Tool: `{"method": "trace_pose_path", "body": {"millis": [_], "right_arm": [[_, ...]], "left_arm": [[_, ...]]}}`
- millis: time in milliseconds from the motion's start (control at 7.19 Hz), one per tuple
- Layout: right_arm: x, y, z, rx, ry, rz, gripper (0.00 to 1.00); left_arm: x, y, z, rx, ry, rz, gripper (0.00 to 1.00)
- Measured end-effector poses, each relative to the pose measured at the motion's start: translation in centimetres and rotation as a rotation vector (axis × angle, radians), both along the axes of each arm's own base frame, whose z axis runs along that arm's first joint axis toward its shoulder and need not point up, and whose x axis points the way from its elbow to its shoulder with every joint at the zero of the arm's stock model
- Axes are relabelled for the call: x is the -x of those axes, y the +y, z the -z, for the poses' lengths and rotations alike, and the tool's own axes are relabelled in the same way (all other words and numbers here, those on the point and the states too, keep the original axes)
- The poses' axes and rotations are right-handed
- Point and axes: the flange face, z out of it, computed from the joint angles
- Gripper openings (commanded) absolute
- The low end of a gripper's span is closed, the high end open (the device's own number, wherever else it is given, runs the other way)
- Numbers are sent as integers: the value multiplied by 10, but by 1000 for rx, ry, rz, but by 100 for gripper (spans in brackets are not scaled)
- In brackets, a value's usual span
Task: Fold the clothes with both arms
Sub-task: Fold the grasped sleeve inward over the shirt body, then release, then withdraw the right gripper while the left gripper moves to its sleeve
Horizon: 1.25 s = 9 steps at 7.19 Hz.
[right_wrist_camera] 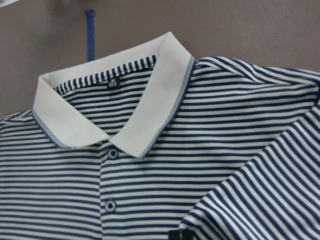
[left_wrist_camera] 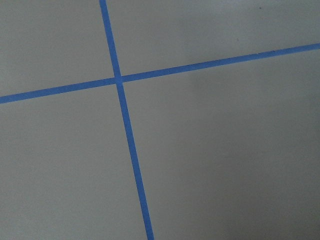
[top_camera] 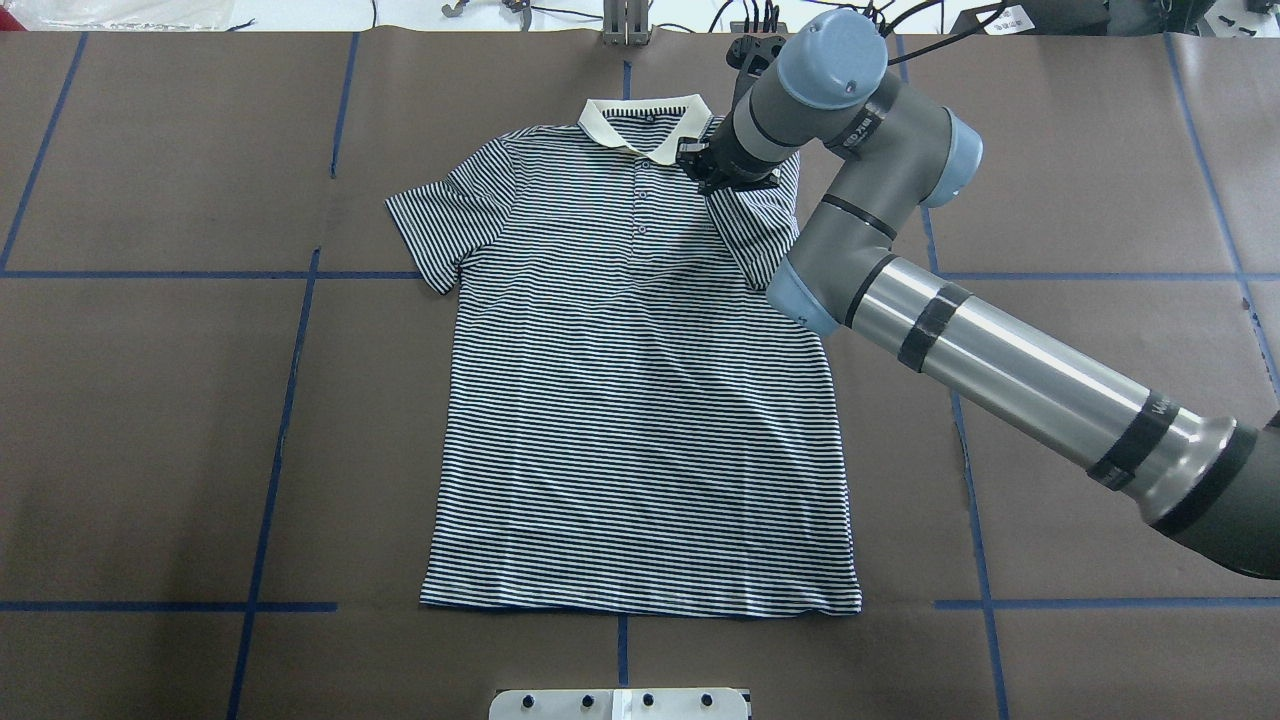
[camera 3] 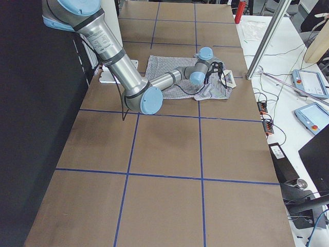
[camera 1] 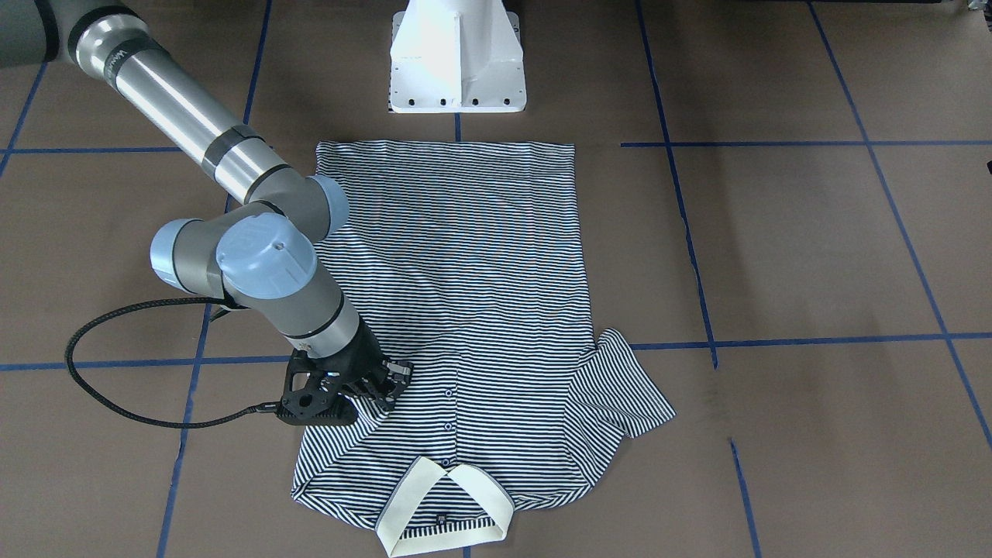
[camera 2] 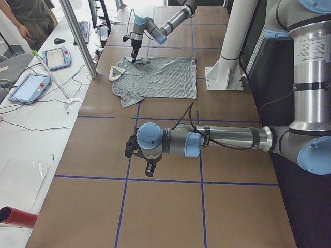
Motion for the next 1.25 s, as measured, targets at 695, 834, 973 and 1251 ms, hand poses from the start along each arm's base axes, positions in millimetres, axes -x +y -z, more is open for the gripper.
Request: {"method": "trace_pose_path", "body": {"millis": [695,834,973,1251], "right_arm": [[-3,6,0,-35,15,-43,100],[-14,14,-2,-47,-1,-44,100],[-26,23,-3,-59,-20,-47,100],[-54,41,-17,-63,-50,-36,100]], "left_arm": [[-14,-24,34,-77,70,24,100],[-17,-39,51,-107,70,48,100],[-30,-60,74,-108,61,80,100],[-102,-113,119,16,81,134,100]]}}
